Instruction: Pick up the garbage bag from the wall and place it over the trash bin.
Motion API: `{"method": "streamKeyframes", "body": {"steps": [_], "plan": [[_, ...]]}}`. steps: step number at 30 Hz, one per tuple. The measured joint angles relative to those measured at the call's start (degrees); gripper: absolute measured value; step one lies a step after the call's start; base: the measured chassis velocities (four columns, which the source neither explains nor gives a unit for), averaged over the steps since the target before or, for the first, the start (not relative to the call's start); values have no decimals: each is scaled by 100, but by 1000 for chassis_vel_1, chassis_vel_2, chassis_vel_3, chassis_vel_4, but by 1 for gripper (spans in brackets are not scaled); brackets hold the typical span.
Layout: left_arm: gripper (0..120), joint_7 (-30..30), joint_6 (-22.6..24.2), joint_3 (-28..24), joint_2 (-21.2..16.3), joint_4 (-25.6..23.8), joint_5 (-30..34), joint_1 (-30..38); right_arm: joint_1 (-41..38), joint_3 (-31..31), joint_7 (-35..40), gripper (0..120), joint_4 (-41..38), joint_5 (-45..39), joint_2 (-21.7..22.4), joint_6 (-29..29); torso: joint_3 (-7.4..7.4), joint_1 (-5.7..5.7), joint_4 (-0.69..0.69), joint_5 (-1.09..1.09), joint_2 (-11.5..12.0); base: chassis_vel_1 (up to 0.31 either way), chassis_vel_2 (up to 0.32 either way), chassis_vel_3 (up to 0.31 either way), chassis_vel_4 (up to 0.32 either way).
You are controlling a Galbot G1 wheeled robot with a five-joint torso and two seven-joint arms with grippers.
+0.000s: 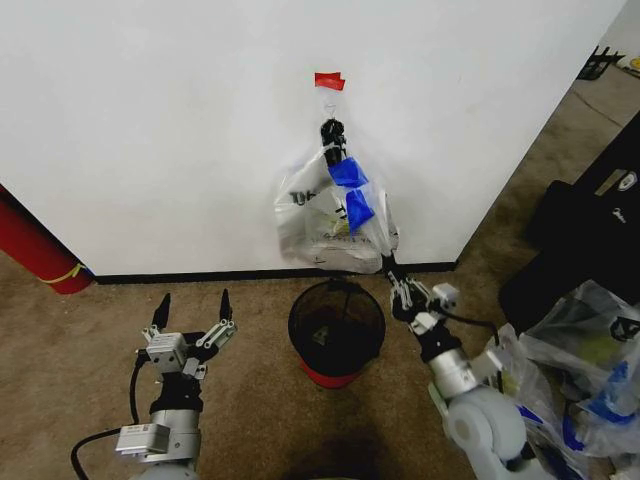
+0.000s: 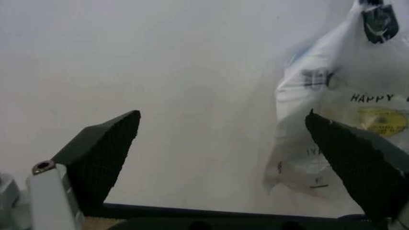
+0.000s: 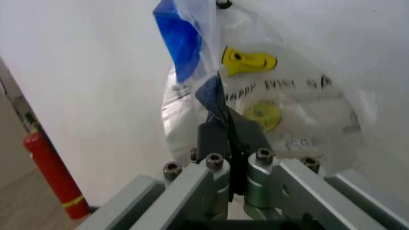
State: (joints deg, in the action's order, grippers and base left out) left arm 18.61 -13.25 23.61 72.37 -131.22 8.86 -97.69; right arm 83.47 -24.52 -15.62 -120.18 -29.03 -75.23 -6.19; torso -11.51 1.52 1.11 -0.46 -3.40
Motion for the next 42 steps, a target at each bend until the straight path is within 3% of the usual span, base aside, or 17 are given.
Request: {"method": "streamKeyframes", "body": {"steps": [25,42], "plan": [[100,34,40,-169,-80,58,152,165,1258,-527,-764,0,58,611,-196,-1055,0,0,0,0,0,0,0,0,0],[100,27,18,-180,-97,154,256,227,1448,-585,-1044,0,417,1026,-400,-1727,0,0,-1,0,0,0,0,0,0]]}}
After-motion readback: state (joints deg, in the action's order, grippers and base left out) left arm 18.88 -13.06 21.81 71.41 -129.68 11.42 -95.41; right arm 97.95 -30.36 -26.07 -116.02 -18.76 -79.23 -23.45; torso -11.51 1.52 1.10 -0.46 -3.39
